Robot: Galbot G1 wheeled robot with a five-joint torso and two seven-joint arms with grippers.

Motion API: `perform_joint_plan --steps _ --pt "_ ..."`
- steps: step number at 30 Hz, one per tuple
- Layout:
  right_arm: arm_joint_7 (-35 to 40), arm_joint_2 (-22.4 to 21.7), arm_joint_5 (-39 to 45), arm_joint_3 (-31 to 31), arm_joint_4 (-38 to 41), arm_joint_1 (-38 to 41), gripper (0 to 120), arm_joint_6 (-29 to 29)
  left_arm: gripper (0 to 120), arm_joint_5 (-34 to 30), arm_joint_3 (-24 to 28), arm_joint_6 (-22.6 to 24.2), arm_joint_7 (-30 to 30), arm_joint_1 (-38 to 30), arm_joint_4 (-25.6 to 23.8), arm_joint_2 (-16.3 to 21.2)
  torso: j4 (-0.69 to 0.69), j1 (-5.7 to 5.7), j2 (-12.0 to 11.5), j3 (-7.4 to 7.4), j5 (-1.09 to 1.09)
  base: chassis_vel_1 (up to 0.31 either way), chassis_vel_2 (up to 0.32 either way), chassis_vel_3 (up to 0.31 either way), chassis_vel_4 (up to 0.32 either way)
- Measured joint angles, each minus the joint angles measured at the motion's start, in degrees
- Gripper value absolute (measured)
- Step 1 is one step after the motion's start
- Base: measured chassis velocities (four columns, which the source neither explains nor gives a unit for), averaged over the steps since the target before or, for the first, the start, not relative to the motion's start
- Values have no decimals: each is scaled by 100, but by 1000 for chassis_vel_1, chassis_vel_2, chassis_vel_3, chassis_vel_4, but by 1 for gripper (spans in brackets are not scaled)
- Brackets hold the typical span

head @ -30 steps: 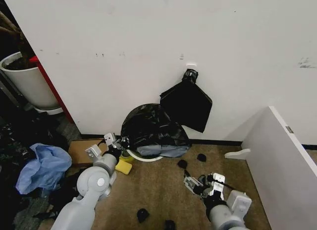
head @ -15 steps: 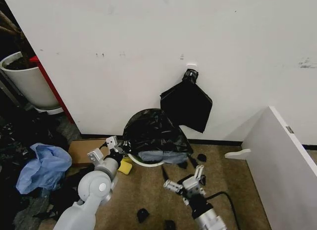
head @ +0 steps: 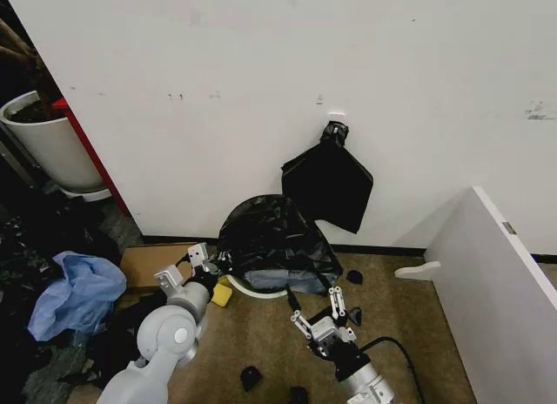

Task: Place the garbage bag over the trash bin.

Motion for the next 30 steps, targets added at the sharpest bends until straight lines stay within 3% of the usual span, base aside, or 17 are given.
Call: perform_joint_plan --steps 1,3,7,22,30 --pt "0 0 0 0 0 0 49 0 1 0 0 0 0 0 0 0 0 0 0 0 0 0 0 0 0" --pt "125 74 -692 134 -103 56 34 -13 1 1 -6 1 -3 27 -16 16 0 0 0 0 0 0 0 0 0" --pt "126 97 -968 176 -141 64 25 -71 1 1 -4 2 -6 46 -41 18 1 0 0 0 0 0 0 0 0" --pt "-177 -84 -1276 258 -97 -61 79 -55 1 -24 -51 12 -14 76 -41 46 0 0 0 0 0 0 0 0 0" --pt "-205 -41 -1326 301 -190 85 52 -31 1 -24 -48 13 -18 87 -63 8 0 0 0 0 0 0 0 0 0"
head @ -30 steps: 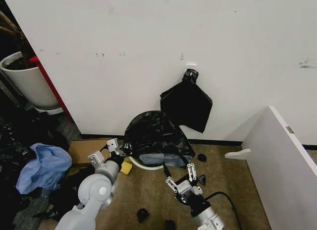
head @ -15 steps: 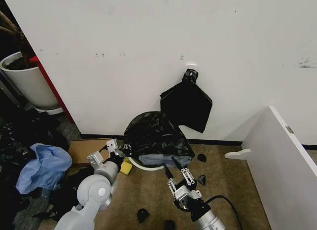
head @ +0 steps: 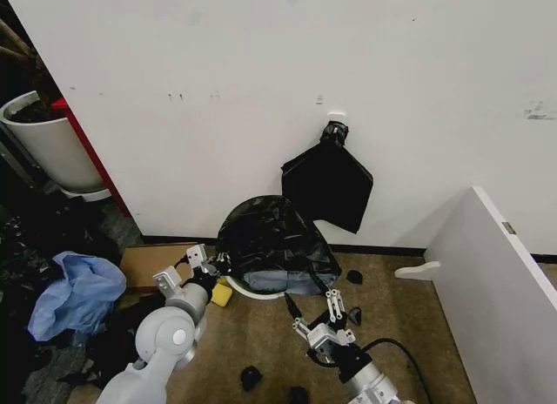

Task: Place the garbage bag over the trash bin.

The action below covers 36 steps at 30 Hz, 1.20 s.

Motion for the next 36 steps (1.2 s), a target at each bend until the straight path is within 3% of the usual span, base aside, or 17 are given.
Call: perform_joint_plan --steps 14,20,23,26,30,36 --pt "125 168 271 -113 -351 170 1 553 1 38 42 0 -13 21 -14 -65 0 0 0 0 0 0 0 0 0" --pt "77 211 300 -114 -501 174 0 901 1 19 15 0 -32 23 -57 -66 0 0 0 0 0 0 0 0 0" --pt "-372 212 602 -81 -664 196 0 1681 1 -80 -45 0 -91 3 -77 -69 0 0 0 0 0 0 0 0 0" --pt "-1380 185 1076 48 -923 206 0 2516 1 -342 -152 7 -165 -26 -149 -71 0 0 0 0 0 0 0 0 0" --pt "-1948 203 1198 155 -1167 261 0 2796 1 -565 -213 67 -221 -8 -268 -71 0 0 0 0 0 0 0 0 0" --pt "-1990 355 602 502 -1711 484 0 2755 1 -1157 -349 385 -439 117 -658 -63 0 0 0 0 1 0 0 0 0"
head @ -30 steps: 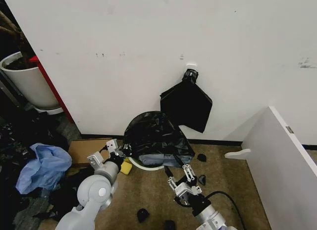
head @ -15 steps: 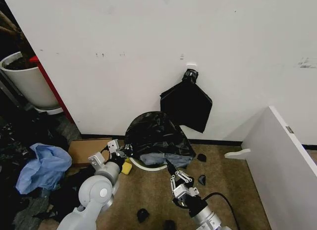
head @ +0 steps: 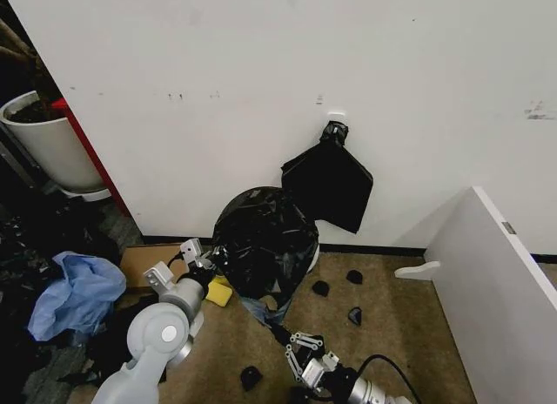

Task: Place the garbage bag over the trash bin.

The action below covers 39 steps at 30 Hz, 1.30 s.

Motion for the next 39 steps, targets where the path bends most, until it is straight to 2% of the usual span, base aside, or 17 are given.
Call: perform_joint_plan --steps 11,15,16,17,18,19,21,23,24,25,29,31,32,34,35,37,39 --pt "595 258 -1188 1087 -1090 502 0 272 1 -482 -224 334 -165 101 -417 216 0 0 0 0 0 0 0 0 0" --pt "1193 221 -1278 993 -1315 453 5 215 1 -447 -176 261 -143 91 -424 271 2 0 0 0 2 0 0 0 0" --pt "1086 132 -790 835 -1365 401 14 338 1 -357 -122 160 -114 56 -332 269 0 0 0 0 -3 0 0 0 0" --pt "817 93 -411 798 -1380 378 15 422 1 -283 -85 108 -86 41 -283 268 -1 0 0 0 -1 0 0 0 0" --pt "307 34 187 790 -1403 354 20 525 1 -163 -23 26 -49 27 -211 269 0 0 0 0 6 0 0 0 0" --pt "307 34 187 790 -1403 354 20 525 1 -163 -23 26 -49 27 -211 269 0 0 0 0 6 0 0 0 0" --pt "-926 -83 1436 920 -1437 343 29 675 1 93 102 -137 12 2 -52 271 0 0 0 0 -2 0 0 0 0" --pt "-1753 -160 2263 1073 -1451 342 34 704 1 281 188 -247 66 -20 58 272 0 0 0 0 -1 0 0 0 0" --pt "-2737 -253 3295 1285 -1416 314 41 636 1 528 309 -405 134 -52 213 273 1 0 0 0 1 0 0 0 0" --pt "-3324 -321 4129 1453 -1262 241 45 494 1 709 411 -537 188 -72 339 273 -1 0 0 0 -1 0 0 0 0" --pt "-3523 -390 4967 1582 -835 77 55 294 1 971 567 -773 304 -87 513 270 -1 0 0 0 -2 0 0 0 0" --pt "-3229 -403 5269 1567 -353 -85 63 129 1 1199 666 -963 402 -84 634 256 -1 0 0 0 -1 0 0 0 0" --pt "-2776 -404 5310 1473 57 -181 70 -12 1 1370 713 -1112 490 -67 712 237 -2 0 0 0 -1 0 0 0 0" --pt "-1503 -365 5084 1177 938 -306 80 -458 1 1685 787 -1442 665 -55 878 155 2 0 0 0 -2 0 0 0 0" --pt "-1503 -365 5084 1177 938 -306 80 -458 1 1685 787 -1442 665 -55 878 155 2 0 0 0 -2 0 0 0 0" --pt "-334 -308 4565 758 1577 -377 86 -1046 1 1909 844 -1693 807 -81 1031 73 0 0 0 0 -2 0 0 0 0" --pt "179 -304 4318 525 1831 -387 91 -1386 1 1990 874 -1782 874 -88 1080 41 0 0 0 0 -2 0 0 0 0"
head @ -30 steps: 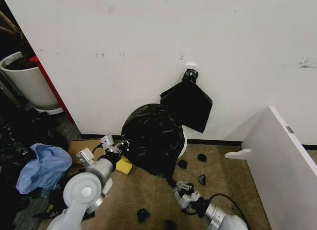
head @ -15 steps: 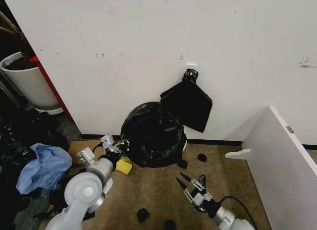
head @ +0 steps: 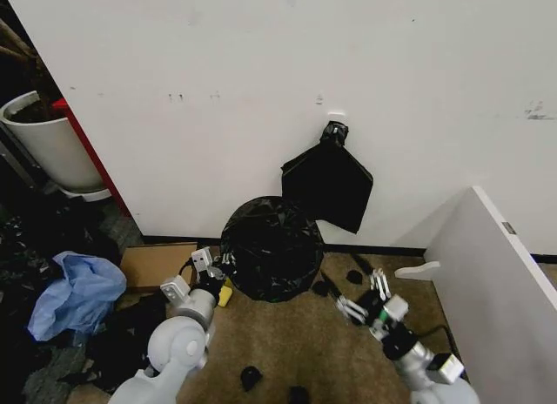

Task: Place the garbage bag over the trash bin.

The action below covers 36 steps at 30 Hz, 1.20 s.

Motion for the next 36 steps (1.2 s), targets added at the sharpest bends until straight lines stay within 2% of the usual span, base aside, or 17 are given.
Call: perform_joint_plan --steps 1,3,4,7,9,14,16,18,21,24,27,36 --pt "759 -23 -320 -425 358 -2 95 -621 1 96 31 -73 54 0 39 -34 0 0 0 0 0 0 0 0 0" --pt "1700 -95 -474 -1017 794 75 87 -1485 1 233 57 -150 89 10 63 -55 -1 0 0 0 0 0 0 0 0" --pt "1700 -95 -474 -1017 794 75 87 -1485 1 233 57 -150 89 10 63 -55 -1 0 0 0 0 0 0 0 0" --pt "2819 -148 -194 -1676 1171 329 75 -2770 1 508 111 -258 141 58 68 -64 0 0 0 0 0 0 0 0 0" --pt "3325 -143 203 -1970 1298 539 66 -3406 1 653 176 -284 151 76 68 -66 1 0 0 0 1 0 0 0 0" --pt "3644 -107 710 -2239 1294 911 52 -3883 1 821 345 -317 150 81 88 -91 0 0 0 0 1 0 0 0 0" --pt "3852 -52 1033 -2431 1192 1220 41 -4188 1 973 447 -357 150 87 113 -115 -1 0 0 0 0 0 0 0 0" --pt "4073 11 1225 -2590 1037 1530 34 -4469 1 1083 501 -404 150 92 130 -126 0 0 0 0 0 0 0 0 0" --pt "4310 85 1304 -2756 812 1822 26 -4674 1 1160 539 -445 150 105 138 -127 0 0 0 0 1 0 0 0 0" --pt "4781 221 1366 -3009 409 2316 12 -5052 1 1231 550 -493 150 120 151 -113 1 0 0 0 1 0 0 0 0" --pt "5012 319 1366 -3137 180 2576 1 -5138 1 1238 528 -499 150 122 153 -107 1 0 0 0 1 0 0 0 0" --pt "5103 352 1329 -3176 105 2686 0 -5205 1 1241 495 -499 140 153 129 -87 -1 0 0 0 0 0 0 0 0"
